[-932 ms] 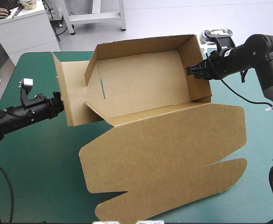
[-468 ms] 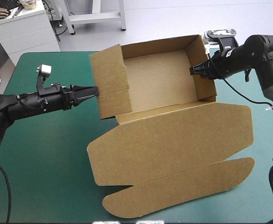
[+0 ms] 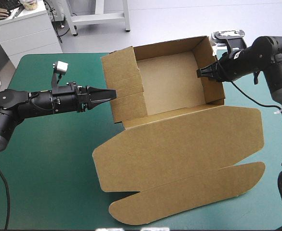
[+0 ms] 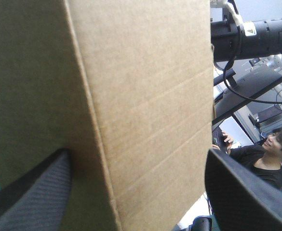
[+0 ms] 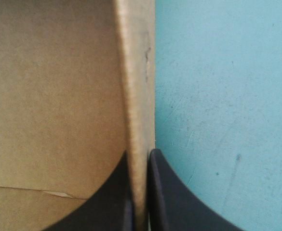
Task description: Fold the box
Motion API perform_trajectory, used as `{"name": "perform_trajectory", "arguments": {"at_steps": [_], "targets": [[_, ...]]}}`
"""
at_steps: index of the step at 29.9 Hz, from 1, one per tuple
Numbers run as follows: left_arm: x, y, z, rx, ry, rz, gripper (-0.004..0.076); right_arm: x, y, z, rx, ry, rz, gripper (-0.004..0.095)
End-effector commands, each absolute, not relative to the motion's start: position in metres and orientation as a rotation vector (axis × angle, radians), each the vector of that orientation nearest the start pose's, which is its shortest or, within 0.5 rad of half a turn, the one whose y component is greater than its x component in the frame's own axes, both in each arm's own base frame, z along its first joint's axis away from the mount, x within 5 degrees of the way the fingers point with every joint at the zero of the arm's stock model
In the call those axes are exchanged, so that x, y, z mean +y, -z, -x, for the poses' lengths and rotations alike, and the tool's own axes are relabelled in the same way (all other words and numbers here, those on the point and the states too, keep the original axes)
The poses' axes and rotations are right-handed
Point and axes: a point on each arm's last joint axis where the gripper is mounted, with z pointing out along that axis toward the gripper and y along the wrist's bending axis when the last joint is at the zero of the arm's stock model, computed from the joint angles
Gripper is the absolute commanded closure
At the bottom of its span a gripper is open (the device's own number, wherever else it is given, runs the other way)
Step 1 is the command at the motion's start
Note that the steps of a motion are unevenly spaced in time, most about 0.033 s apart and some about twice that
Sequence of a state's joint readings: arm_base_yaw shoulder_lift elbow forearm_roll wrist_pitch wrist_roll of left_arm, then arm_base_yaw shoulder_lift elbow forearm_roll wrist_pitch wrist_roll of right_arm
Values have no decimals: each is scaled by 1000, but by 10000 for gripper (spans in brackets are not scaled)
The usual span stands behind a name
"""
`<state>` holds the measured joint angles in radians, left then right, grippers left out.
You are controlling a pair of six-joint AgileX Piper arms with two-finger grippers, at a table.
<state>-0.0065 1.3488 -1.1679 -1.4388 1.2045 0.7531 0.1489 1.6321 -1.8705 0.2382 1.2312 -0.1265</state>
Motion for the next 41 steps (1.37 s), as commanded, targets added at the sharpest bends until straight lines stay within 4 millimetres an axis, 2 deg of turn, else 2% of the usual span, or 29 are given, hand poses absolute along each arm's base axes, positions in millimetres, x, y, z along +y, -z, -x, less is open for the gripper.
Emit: {"name": "perform_trajectory", "arguments": {"at_steps": [1,5,8,13,18,24,30,36,38,40,41], "targets": [[-91,-415,-243,1858,1578,-438,186,70,-460,-323,2327,-361,301,909],[-91,-414,-245,1865,1569,-409,186,70,-458,-322,2353,-360,309,908],[-94,-411,-246,1936,1524,-389,186,72,-459,-321,2349,-373,312,908],[-110,-412,-253,2138,1188,-340,186,90,-460,-315,2335,-364,389,908],[-129,-410,-252,2245,958,-243,186,112,-462,-312,2296,-361,391,908],[-139,-409,-254,2226,811,-139,186,131,-466,-304,2266,-329,418,908],[-134,-410,-259,2196,752,-35,186,146,-465,-297,2262,-275,403,908],[-132,-413,-264,2134,715,-31,190,158,-467,-292,2240,-274,382,908],[-131,-416,-266,2101,701,-31,220,159,-467,-292,2241,-281,384,908],[-131,-418,-267,2068,698,-28,282,161,-467,-291,2243,-285,385,908],[-131,-419,-268,2053,700,-25,358,161,-467,-290,2244,-283,388,908]]}}
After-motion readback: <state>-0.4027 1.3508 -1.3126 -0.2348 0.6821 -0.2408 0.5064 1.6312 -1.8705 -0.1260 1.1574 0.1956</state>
